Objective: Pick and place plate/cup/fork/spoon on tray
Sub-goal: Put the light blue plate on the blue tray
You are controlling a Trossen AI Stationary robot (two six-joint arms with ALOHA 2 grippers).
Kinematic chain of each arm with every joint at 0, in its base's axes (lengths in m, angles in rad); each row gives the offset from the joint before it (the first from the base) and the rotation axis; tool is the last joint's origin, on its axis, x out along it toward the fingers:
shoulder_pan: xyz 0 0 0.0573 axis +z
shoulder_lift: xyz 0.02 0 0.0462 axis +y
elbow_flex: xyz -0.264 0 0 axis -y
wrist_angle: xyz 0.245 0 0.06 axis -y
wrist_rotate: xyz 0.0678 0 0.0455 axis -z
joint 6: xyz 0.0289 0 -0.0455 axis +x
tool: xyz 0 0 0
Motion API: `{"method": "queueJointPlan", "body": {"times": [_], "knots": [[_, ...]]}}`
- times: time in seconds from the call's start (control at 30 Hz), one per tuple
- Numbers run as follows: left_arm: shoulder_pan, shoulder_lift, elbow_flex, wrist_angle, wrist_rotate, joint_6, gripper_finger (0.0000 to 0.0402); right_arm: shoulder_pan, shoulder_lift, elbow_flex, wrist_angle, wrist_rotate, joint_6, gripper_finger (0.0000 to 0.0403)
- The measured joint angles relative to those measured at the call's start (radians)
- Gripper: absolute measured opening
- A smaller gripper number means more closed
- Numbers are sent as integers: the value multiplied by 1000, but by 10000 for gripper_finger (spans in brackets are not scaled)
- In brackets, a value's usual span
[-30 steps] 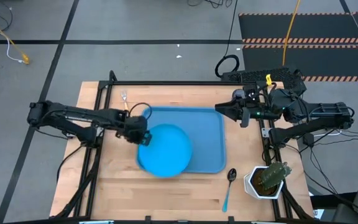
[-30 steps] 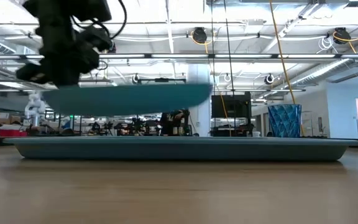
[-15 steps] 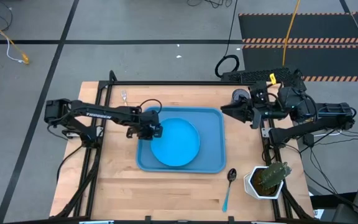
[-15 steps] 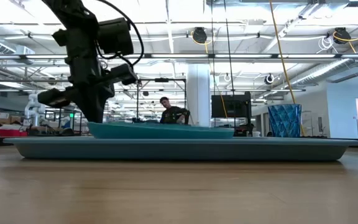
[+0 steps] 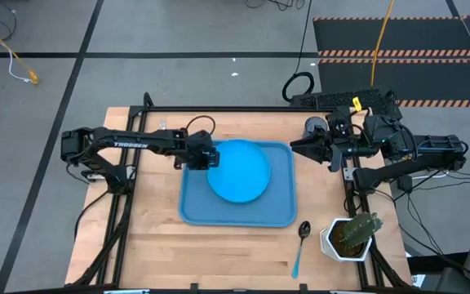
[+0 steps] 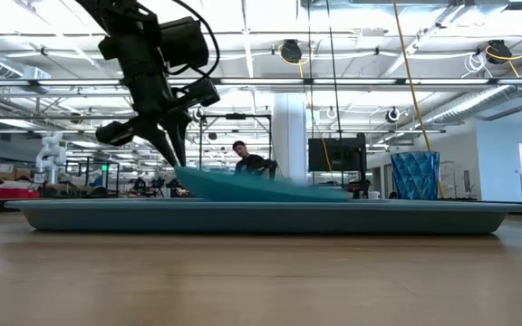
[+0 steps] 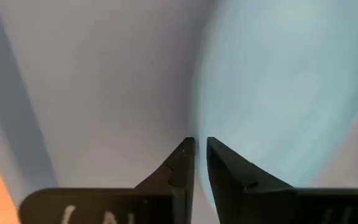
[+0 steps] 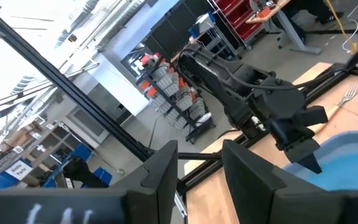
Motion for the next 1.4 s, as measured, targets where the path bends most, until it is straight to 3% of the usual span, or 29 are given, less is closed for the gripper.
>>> {"method": "queueJointPlan", "body": {"times": [0.13, 0.37, 0.8, 1.2, 1.4], "knots": [[9, 0, 0, -11, 11, 7, 66, 0, 0, 0, 0, 1, -6, 121], [10, 1, 0, -68, 6, 47, 58, 0, 0, 0, -1, 7, -24, 121], [64, 2, 0, 49, -32, 81, 56, 0, 0, 0, -1, 8, -5, 121], [42, 122, -1, 143, -11, 136, 66, 0, 2, 0, -1, 8, 36, 121], [32, 130, -1, 104, -5, 169, 77, 0, 2, 0, -1, 8, 38, 121]]}}
